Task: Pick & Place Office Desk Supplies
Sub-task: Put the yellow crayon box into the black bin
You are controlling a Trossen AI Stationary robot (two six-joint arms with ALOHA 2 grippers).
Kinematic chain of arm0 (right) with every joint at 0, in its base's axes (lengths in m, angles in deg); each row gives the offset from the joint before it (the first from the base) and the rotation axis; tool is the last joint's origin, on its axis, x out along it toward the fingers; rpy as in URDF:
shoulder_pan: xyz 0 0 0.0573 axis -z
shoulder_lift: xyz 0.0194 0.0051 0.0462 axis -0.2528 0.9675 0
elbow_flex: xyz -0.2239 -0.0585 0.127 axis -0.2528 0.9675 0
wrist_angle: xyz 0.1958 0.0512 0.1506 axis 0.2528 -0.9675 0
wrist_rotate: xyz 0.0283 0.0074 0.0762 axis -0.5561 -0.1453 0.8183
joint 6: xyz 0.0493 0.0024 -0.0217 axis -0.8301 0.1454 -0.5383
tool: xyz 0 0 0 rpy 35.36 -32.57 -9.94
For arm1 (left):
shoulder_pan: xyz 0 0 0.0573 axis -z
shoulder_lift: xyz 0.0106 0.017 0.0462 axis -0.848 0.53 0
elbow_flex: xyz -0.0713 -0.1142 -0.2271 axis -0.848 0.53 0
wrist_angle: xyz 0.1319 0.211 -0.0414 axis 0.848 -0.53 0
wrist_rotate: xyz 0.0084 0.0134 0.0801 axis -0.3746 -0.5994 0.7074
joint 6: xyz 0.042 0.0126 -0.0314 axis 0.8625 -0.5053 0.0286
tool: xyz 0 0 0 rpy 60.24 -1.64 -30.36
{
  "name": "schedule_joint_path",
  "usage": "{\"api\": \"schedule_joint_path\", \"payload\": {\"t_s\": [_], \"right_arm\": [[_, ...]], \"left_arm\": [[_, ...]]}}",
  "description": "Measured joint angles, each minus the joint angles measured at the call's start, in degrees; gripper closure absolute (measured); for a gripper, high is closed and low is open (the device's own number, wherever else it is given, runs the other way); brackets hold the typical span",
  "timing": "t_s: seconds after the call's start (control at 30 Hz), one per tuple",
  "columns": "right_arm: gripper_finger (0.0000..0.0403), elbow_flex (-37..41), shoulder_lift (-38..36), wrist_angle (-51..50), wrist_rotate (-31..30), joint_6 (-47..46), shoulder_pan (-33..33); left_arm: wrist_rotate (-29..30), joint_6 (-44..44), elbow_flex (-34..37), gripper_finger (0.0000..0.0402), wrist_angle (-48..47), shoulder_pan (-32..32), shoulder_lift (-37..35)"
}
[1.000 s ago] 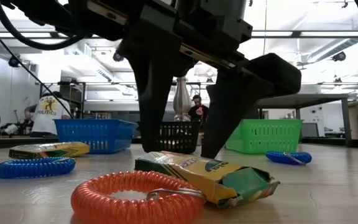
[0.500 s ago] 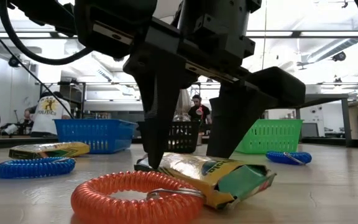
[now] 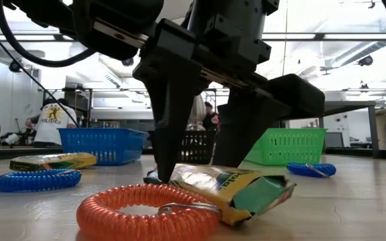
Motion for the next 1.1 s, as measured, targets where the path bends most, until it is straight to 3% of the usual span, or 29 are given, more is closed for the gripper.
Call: {"api": "schedule_joint_path", "payload": {"t_s": [0.8, 1.1], "right_arm": [[0.0286, 0.0, -0.1, 0.2, -0.1, 1.1, 0.2], [0.0282, 0.0, -0.4, 0.2, -0.4, 2.3, 0.3]], "left_arm": [[0.0, 0.0, 0.0, 0.0233, 0.0, 0.0, 0.0], [0.0, 0.0, 0.0, 0.0233, 0.0, 0.0, 0.0]]}}
